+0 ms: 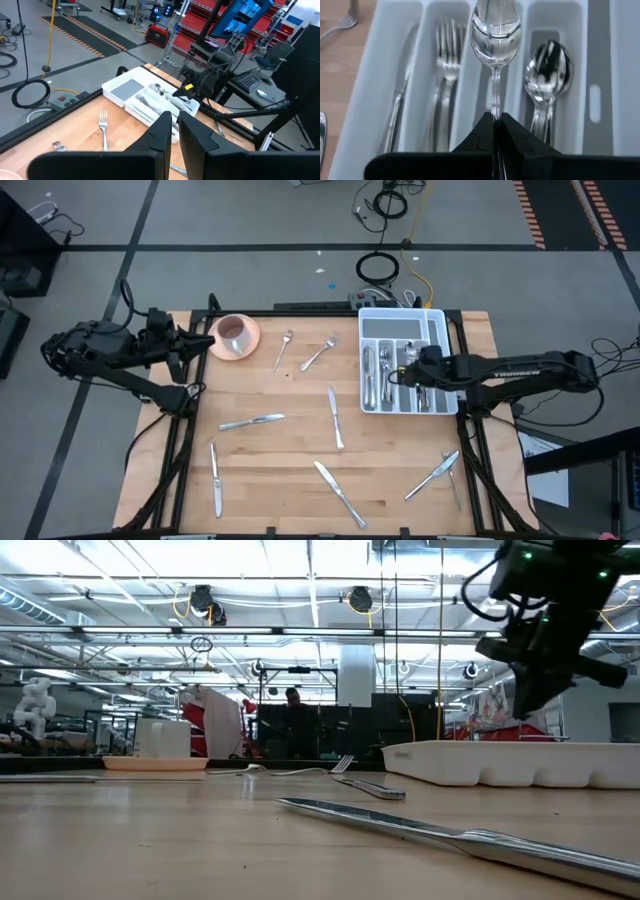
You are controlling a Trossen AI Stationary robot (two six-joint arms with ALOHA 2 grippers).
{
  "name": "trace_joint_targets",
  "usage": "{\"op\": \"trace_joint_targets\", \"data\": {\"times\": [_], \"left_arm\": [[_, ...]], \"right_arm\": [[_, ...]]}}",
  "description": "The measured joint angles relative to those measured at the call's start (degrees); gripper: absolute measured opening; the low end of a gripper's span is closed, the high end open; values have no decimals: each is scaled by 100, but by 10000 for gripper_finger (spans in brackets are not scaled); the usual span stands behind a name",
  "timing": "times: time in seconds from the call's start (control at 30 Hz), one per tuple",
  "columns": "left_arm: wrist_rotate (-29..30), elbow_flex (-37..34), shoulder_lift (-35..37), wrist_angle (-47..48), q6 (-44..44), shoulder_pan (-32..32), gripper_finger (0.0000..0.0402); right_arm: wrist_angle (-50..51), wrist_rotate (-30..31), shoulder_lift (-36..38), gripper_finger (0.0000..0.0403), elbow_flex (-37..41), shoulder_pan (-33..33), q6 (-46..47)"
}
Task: Sort silverware
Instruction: Put the silver spoon into the white silverware tray
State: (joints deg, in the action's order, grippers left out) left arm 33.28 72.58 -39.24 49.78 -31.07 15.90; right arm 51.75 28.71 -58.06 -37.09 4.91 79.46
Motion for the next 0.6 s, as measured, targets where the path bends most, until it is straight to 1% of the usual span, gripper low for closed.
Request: {"op": "trace_joint_targets", "data": {"times": [0.33,0.5,0.6], "left_arm": [[2,0,0,2,-2,0,41],[14,0,0,4,16,1,41],[119,0,0,7,24,-2,41]], "right_arm": [[6,-32,478,0,856,-242,814],[-182,-55,571,0,1150,-241,853],[-372,-53,579,0,1343,-241,958]]}}
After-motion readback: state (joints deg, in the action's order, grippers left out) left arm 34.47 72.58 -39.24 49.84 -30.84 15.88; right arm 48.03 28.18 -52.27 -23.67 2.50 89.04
